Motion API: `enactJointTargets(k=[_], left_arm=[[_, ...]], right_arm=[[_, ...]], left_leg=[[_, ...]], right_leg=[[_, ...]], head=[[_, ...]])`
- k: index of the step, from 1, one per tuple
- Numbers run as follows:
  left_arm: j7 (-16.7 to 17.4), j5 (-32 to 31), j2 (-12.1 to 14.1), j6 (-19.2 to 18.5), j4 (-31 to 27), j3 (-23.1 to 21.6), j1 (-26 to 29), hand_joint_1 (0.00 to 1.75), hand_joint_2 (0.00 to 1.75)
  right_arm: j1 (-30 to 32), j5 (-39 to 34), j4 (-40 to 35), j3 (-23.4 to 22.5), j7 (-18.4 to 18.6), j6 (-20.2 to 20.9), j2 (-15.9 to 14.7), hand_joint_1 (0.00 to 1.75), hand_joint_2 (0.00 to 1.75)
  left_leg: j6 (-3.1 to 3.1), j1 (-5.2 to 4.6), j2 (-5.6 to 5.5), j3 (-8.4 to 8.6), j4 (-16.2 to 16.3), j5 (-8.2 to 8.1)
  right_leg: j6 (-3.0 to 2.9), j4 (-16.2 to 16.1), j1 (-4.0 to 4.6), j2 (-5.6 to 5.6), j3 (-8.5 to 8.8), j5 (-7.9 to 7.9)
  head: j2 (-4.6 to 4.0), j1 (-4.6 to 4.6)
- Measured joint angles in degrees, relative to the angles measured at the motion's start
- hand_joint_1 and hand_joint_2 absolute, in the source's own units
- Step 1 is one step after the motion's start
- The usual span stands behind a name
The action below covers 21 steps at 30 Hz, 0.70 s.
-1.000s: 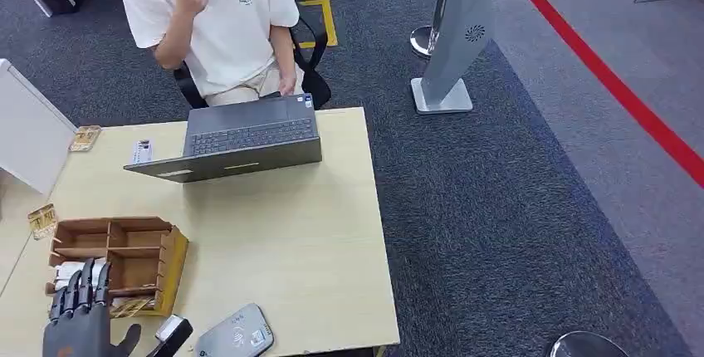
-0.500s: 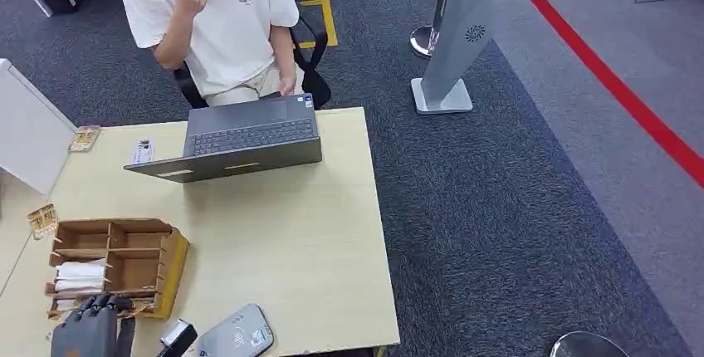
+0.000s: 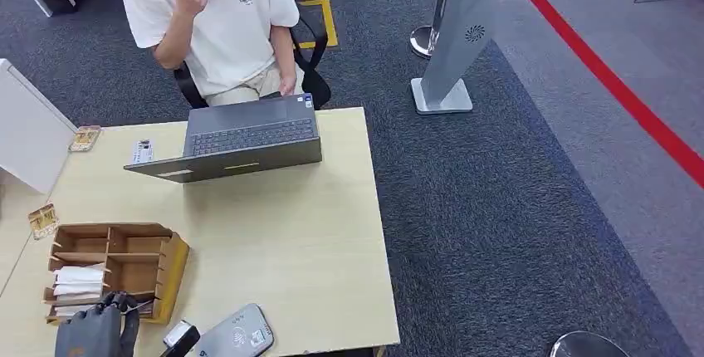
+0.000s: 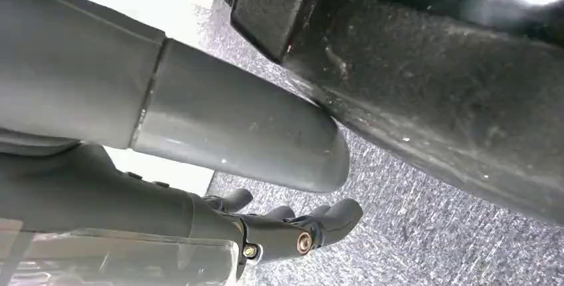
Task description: Pass the card to the sensor for recognition and then transmit it.
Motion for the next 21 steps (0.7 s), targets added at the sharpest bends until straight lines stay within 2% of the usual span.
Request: enactJointTargets(k=[4, 7, 10, 13, 17, 21], left_arm=[[-0.02, 0.0, -0.09, -0.15, -1.75, -0.26, 0.59, 1.75, 1.75], [1.36, 0.88, 0.44, -0.74, -7.6, -3.33, 2.1, 1.75, 1.75], [5.19, 1.46, 3.11, -2.06, -17.15, -9.15, 3.41, 1.75, 1.75], [8.42, 1.44, 6.91, -3.63, -26.52, -15.92, 2.99, 1.75, 1.75], [11.34, 1.42, 11.04, -5.57, -33.83, -22.63, -0.36, 1.75, 1.75], [14.27, -0.44, 12.94, -11.2, -35.3, -26.25, -8.75, 1.75, 1.75]], right_arm=[[0.0, 0.72, 0.0, 0.0, 0.31, 0.07, 0.0, 0.0, 0.0], [0.0, 1.66, 0.0, 0.0, 0.39, 0.11, 0.0, 0.0, 0.0], [0.01, 2.54, 0.0, -0.15, 0.39, 0.22, 0.0, 0.0, 0.0], [0.0, 3.17, 0.02, -0.2, 0.39, 0.28, 0.0, 0.0, 0.0], [-0.01, 4.37, 0.18, -0.33, 0.31, 0.46, 0.0, 0.0, 0.0], [-0.52, 7.3, 0.66, -1.07, -0.39, 1.29, -0.02, 0.0, 0.0]], left_leg=[[0.0, 0.0, 0.01, 0.0, 0.0, 0.0], [0.0, 0.01, -0.05, 0.0, 0.01, 0.0], [0.0, 0.02, -0.06, -0.01, 0.01, 0.0], [0.0, 0.02, -0.08, -0.01, 0.01, 0.0], [0.0, 0.02, -0.1, 0.0, 0.01, 0.05], [-0.06, 0.04, -0.22, -0.01, 0.01, 0.18]], right_leg=[[0.0, 0.0, 0.01, 0.0, -0.01, 0.0], [0.0, 0.0, 0.01, -0.05, -0.02, 0.0], [0.0, 0.0, 0.02, -0.05, -0.04, 0.0], [0.0, 0.0, 0.02, -0.08, -0.02, 0.0], [-0.01, 0.0, 0.02, -0.12, -0.02, 0.01], [-0.08, 0.0, 0.04, -0.22, 0.01, 0.1]], head=[[0.0, 0.0], [0.0, 0.0], [0.0, 0.02], [0.0, -0.04], [0.0, -0.04], [0.0, -0.04]])
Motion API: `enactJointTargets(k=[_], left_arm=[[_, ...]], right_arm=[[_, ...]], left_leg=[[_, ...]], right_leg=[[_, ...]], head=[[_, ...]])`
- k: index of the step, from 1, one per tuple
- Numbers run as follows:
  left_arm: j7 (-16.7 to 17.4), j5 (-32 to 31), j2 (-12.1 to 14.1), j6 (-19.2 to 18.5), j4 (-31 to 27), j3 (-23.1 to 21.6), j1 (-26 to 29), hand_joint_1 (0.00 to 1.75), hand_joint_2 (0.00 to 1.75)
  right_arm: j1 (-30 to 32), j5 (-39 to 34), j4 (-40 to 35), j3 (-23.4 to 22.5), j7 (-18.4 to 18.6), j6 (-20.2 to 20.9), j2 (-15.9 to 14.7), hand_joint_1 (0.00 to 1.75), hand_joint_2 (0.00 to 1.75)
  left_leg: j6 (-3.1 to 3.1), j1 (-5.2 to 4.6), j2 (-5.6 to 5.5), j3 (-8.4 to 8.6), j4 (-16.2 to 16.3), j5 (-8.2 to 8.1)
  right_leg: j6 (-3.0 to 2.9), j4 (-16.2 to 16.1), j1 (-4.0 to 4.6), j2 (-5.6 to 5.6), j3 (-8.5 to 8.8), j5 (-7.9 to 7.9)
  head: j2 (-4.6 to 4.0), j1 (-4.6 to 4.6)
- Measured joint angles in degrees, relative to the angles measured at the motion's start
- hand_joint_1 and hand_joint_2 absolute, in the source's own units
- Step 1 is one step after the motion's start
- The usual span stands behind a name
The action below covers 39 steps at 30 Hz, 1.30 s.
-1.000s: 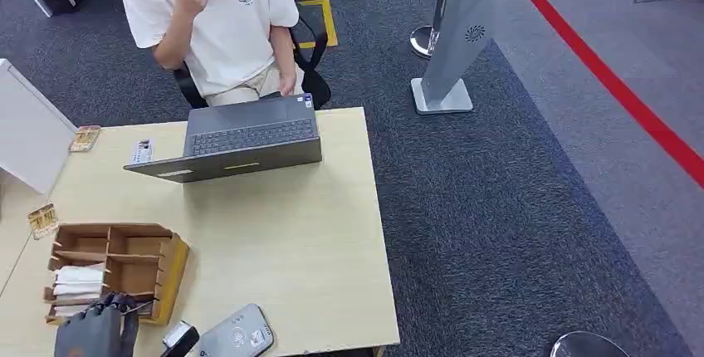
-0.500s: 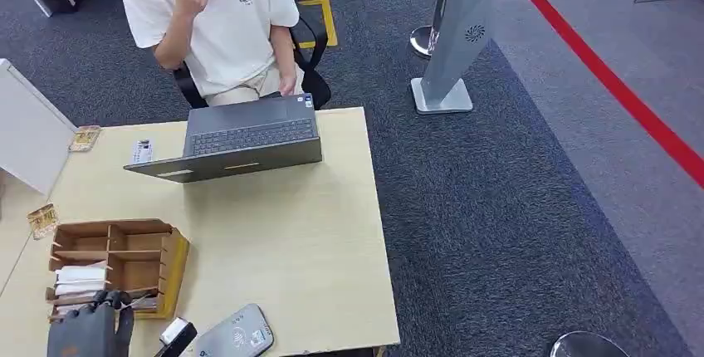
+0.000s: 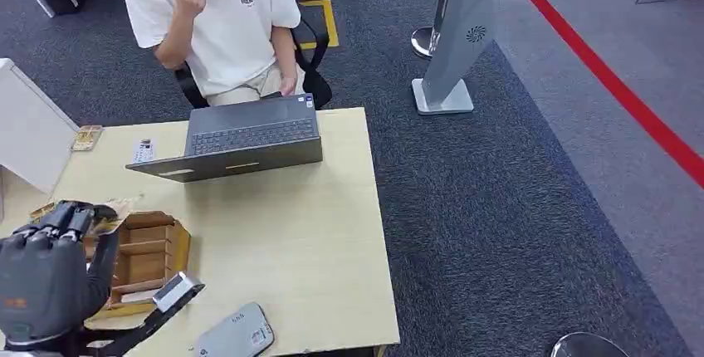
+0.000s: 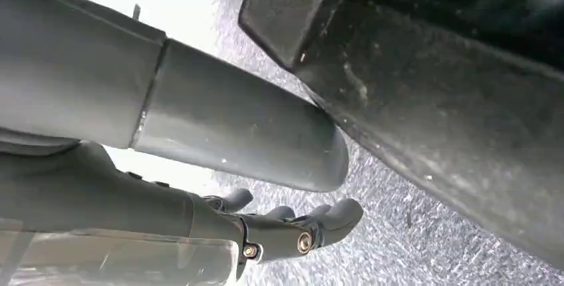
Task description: Pass the card to the sensor for recognition and then transmit it.
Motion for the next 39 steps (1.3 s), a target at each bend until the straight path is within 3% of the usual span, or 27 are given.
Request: enactJointTargets(k=[2, 5, 12, 17, 22, 23, 26, 33, 36, 39], left_arm=[[2.23, -0.17, 0.89, -2.16, 0.94, -0.77, -5.34, 1.75, 1.75], [6.69, -0.2, 2.17, -3.67, 6.98, -2.21, -13.68, 1.75, 1.75], [15.96, -0.2, 5.4, -3.54, 30.09, -7.06, -30.9, 1.75, 1.75], [19.72, -0.2, 6.14, -2.49, 46.37, -10.71, -39.9, 1.75, 1.75], [21.24, -0.2, 6.05, -1.77, 55.59, -12.44, -44.32, 1.75, 1.75], [21.26, -0.2, 6.05, -1.72, 56.71, -12.46, -44.65, 0.0, 1.75], [21.2, -0.2, 6.05, -1.57, 58.79, -12.5, -45.13, 0.0, 1.75], [17.53, -0.2, 5.97, 0.07, 59.12, -12.46, -44.96, 0.0, 1.75], [13.98, -0.2, 5.94, 0.44, 56.58, -11.64, -42.96, 0.0, 1.75], [9.11, -0.2, 5.86, 0.22, 48.84, -9.22, -37.67, 0.0, 1.75]], right_arm=[[-0.28, 1.86, 0.17, -0.52, -0.83, 0.55, -0.02, 0.0, 0.0], [-1.09, 5.09, 0.83, -1.95, -2.41, 1.51, -0.22, 0.0, 0.0], [-4.56, 10.71, 4.96, -6.73, -4.66, 2.1, -1.25, 0.0, 0.0], [-7.42, 12.61, 7.65, -9.79, -4.68, 2.08, -1.77, 0.0, 0.0], [-8.61, 13.33, 8.81, -12.07, -4.48, 2.08, -1.81, 0.0, 0.0], [-8.67, 13.35, 8.85, -12.28, -4.48, 2.08, -1.81, 0.0, 0.0], [-8.82, 13.72, 9.03, -13.24, -4.57, 2.1, -1.81, 0.0, 0.0], [-8.9, 15.65, 9.0, -14.97, -5.31, 2.88, -1.81, 0.0, 0.0], [-8.94, 16.39, 9.0, -15.67, -5.44, 3.13, -1.79, 0.0, 0.0], [-8.77, 17.81, 8.94, -17.33, -6.47, 3.32, -1.7, 0.0, 0.0]], left_leg=[[0.05, 0.0, 0.0, 0.0, 0.0, 0.09], [-0.09, 0.03, -0.01, 0.0, 0.0, 0.19], [-0.16, 0.15, 0.07, -0.05, 0.04, 0.41], [-0.19, 0.16, 0.35, -0.04, 0.05, 0.44], [-0.2, 0.16, 0.4, -0.07, 0.05, 0.43], [-0.2, 0.16, 0.43, -0.11, 0.05, 0.43], [-0.2, 0.16, 0.4, -0.16, 0.05, 0.43], [-0.19, 0.15, 0.4, -0.25, 0.04, 0.42], [-0.19, 0.14, 0.38, -0.26, 0.04, 0.42], [-0.17, 0.14, 0.4, -0.27, 0.03, 0.4]], right_leg=[[0.03, 0.0, 0.0, 0.0, -0.02, 0.08], [-0.04, 0.0, 0.03, 0.02, -0.03, 0.18], [-0.13, 0.0, 0.14, 0.24, -0.16, 0.48], [-0.21, 0.01, 0.15, 0.51, -0.25, 0.58], [-0.21, 0.02, 0.14, 0.54, -0.3, 0.58], [-0.21, 0.02, 0.15, 0.57, -0.35, 0.58], [-0.21, 0.02, 0.15, 0.53, -0.4, 0.58], [-0.2, 0.02, 0.14, 0.51, -0.41, 0.57], [-0.2, 0.02, 0.13, 0.47, -0.4, 0.57], [-0.2, 0.02, 0.13, 0.49, -0.42, 0.56]], head=[[0.0, -0.02], [0.0, 0.0], [0.0, 0.0], [0.0, -0.02], [0.0, -0.02], [0.0, -0.04], [0.0, -0.02], [0.0, -0.02], [0.0, 0.0], [0.0, -0.04]])
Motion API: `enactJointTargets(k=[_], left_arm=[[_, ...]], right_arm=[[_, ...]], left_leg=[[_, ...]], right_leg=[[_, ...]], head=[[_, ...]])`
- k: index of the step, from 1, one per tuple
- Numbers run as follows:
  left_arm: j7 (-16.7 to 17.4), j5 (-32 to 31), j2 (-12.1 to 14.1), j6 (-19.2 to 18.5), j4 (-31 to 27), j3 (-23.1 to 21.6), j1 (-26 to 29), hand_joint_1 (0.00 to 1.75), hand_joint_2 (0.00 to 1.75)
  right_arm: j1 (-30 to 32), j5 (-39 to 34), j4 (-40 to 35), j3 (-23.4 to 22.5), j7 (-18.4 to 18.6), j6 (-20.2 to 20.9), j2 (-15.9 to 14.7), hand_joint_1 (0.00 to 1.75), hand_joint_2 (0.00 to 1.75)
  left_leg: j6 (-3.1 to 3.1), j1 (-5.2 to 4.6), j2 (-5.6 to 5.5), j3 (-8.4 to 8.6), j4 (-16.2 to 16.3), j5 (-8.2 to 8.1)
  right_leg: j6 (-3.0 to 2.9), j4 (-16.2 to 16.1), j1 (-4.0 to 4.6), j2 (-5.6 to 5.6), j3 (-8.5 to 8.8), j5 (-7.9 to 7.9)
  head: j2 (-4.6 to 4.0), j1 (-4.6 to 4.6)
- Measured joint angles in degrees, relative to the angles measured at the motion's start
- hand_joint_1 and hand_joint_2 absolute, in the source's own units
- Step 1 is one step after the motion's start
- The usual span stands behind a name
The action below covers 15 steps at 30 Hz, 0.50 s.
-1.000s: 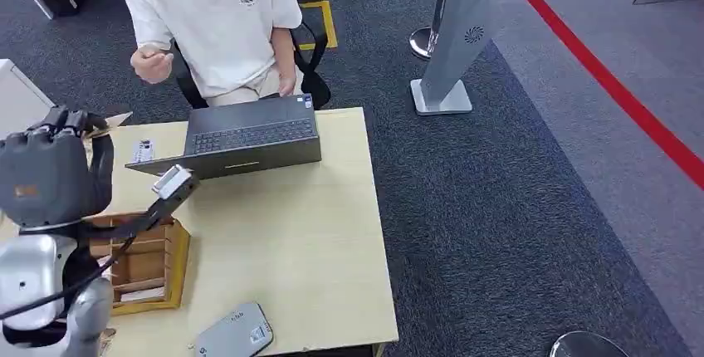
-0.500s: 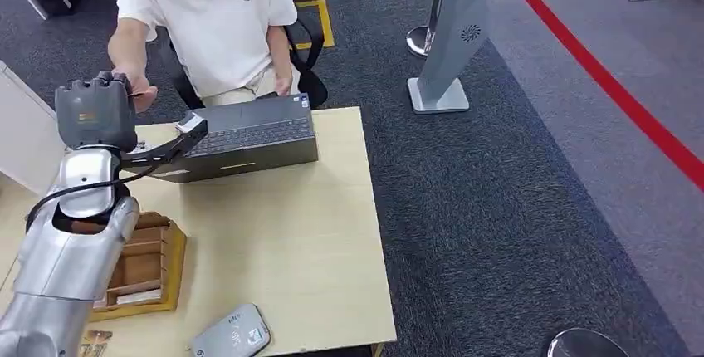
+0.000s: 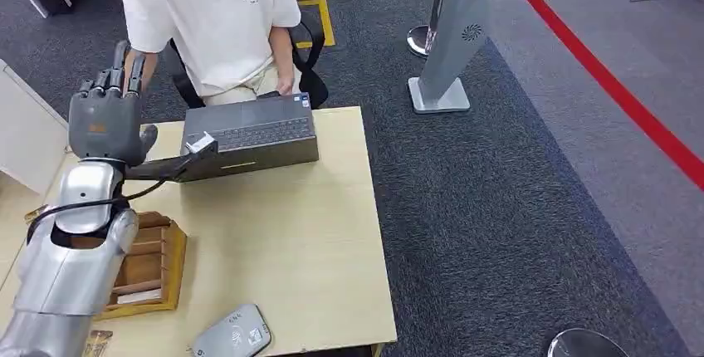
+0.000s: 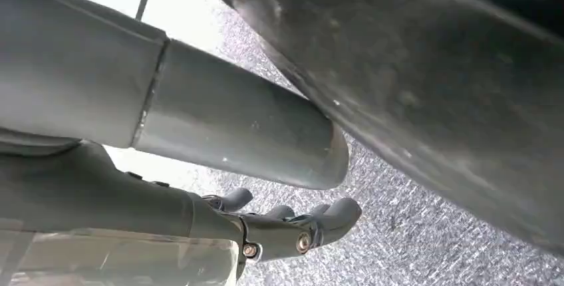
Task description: Pass the card to the sensor for recognition and then transmit it.
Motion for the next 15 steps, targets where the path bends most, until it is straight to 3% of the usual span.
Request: enactJointTargets(k=[6, 12, 15], left_arm=[[-9.62, 0.0, -0.28, 2.14, -16.32, 7.72, 14.92, 0.0, 1.75], [-14.81, 2.22, -0.2, 8.61, -29.99, 16.6, 30.43, 0.0, 1.75], [-17.02, 4.2, -0.26, 10.12, -34.84, 20.88, 36.2, 0.0, 1.75]], right_arm=[[0.33, -0.96, 0.46, -2.18, -0.72, -1.07, 0.11, 0.0, 0.0], [0.39, -5.41, 1.44, -2.29, 0.35, -2.97, 0.11, 0.0, 0.0], [0.41, -7.72, 1.9, -2.27, 0.68, -3.69, 0.11, 0.0, 0.0]], left_leg=[[-0.1, 0.0, 0.07, 0.01, -0.07, -0.12], [-0.02, 0.0, 0.05, -0.04, -0.08, -0.2], [-0.02, 0.0, -0.01, -0.05, -0.08, -0.2]], right_leg=[[0.02, 0.0, -0.01, 0.06, -0.07, -0.11], [0.04, 0.0, -0.01, 0.01, -0.08, -0.27], [0.04, 0.0, -0.01, -0.08, -0.1, -0.3]], head=[[0.0, -0.04], [0.0, -0.02], [0.0, -0.04]])
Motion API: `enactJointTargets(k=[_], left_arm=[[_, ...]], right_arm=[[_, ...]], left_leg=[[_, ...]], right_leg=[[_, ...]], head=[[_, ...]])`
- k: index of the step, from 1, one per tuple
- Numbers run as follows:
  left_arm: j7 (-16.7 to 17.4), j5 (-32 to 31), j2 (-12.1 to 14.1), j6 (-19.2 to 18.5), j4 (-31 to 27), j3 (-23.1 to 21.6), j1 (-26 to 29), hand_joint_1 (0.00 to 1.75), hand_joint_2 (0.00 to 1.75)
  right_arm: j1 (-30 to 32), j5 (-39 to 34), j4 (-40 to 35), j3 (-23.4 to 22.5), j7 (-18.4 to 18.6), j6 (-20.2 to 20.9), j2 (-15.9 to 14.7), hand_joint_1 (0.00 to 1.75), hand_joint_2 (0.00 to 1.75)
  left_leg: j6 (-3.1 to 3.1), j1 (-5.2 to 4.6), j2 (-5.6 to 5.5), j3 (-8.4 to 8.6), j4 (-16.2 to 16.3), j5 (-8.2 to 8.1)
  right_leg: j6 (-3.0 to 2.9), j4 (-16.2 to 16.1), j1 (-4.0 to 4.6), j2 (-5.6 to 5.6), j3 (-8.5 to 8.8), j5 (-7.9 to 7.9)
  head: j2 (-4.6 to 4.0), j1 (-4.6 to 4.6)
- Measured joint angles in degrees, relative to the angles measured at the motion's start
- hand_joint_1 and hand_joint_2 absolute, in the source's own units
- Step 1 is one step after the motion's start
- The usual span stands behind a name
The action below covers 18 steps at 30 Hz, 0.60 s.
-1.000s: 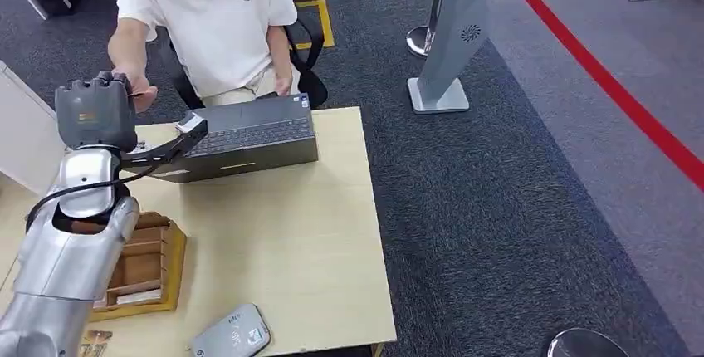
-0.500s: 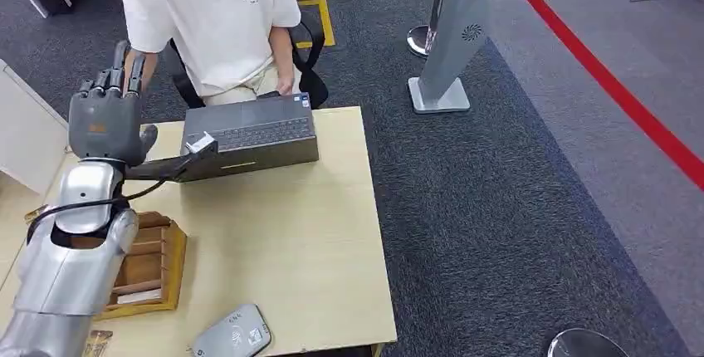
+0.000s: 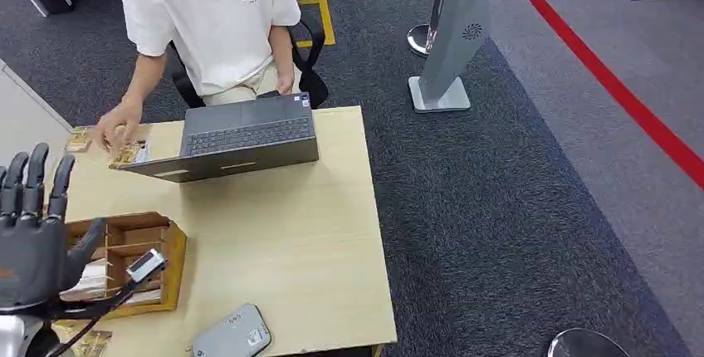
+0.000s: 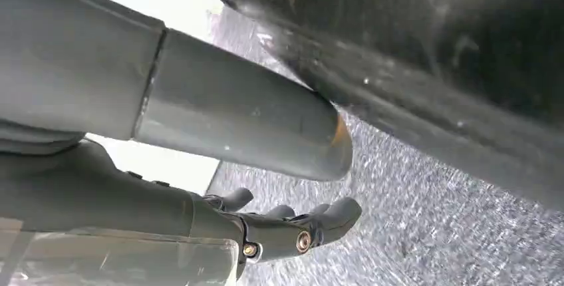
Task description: Pass the card to the sensor for recognition and then transmit it.
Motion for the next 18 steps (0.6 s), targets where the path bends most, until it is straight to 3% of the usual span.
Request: enactJointTargets(k=[3, 6, 9, 12, 13, 15, 18], left_arm=[[-0.54, 1.14, -0.13, 0.66, -2.66, 2.71, 3.01, 0.0, 1.75], [-3.33, 9.68, -1.29, 1.4, -5.64, 7.68, 7.45, 0.0, 1.75], [-12.57, 24.09, -6.74, -3.99, -6.94, 18.87, 9.37, 0.0, 1.75], [-20.05, 29.71, -13.16, -9.7, -6.77, 31.38, 8.18, 0.0, 1.75], [-21.7, 33.13, -15.26, -14.23, -6.37, 37.27, 7.12, 0.0, 1.75], [-22.12, 37.32, -18.72, -17.03, -4.53, 44.71, 5.35, 0.0, 1.75], [-22.1, 37.84, -19.04, -17.13, -3.93, 45.44, 5.22, 0.0, 1.75]], right_arm=[[0.0, -1.71, 0.07, 0.0, 0.48, 0.04, 0.0, 0.0, 0.0], [0.03, -5.43, 0.07, 0.79, 1.42, 0.04, 0.0, 0.0, 0.0], [0.37, -11.88, -0.17, 3.58, 3.78, -0.35, 0.0, 0.0, 0.0], [1.43, -18.8, -1.77, 7.75, 6.71, 0.15, 0.0, 0.0, 0.0], [2.07, -21.73, -2.97, 10.13, 7.68, 0.37, 0.0, 0.0, 0.0], [2.99, -24.42, -4.46, 13.21, 9.55, 0.68, 0.0, 0.0, 0.0], [3.05, -24.6, -4.58, 13.49, 9.66, 0.68, 0.0, 0.0, 0.0]], left_leg=[[0.02, 0.0, -0.13, -0.08, -0.01, -0.01], [0.0, -0.01, -0.05, -0.04, -0.02, -0.05], [0.02, -0.02, -0.1, -0.03, -0.01, -0.05], [0.03, -0.02, -0.1, -0.02, -0.01, -0.06], [0.03, -0.04, -0.12, -0.04, -0.01, -0.06], [0.03, -0.04, -0.1, -0.03, -0.01, -0.07], [0.03, -0.04, -0.09, -0.03, -0.01, -0.07]], right_leg=[[-0.01, 0.0, 0.0, -0.18, 0.09, -0.02], [-0.03, 0.0, 0.0, -0.07, 0.07, -0.01], [0.01, 0.0, -0.01, -0.13, 0.06, -0.05], [0.01, -0.01, -0.02, -0.13, 0.06, -0.05], [0.04, -0.01, -0.03, -0.16, 0.07, -0.07], [0.04, -0.01, -0.04, -0.11, 0.07, -0.06], [0.04, -0.01, -0.04, -0.11, 0.07, -0.06]], head=[[0.0, 0.02], [0.0, -0.02], [0.0, 0.02], [0.0, 0.0], [0.0, 0.02], [0.0, 0.04], [0.0, 0.04]])
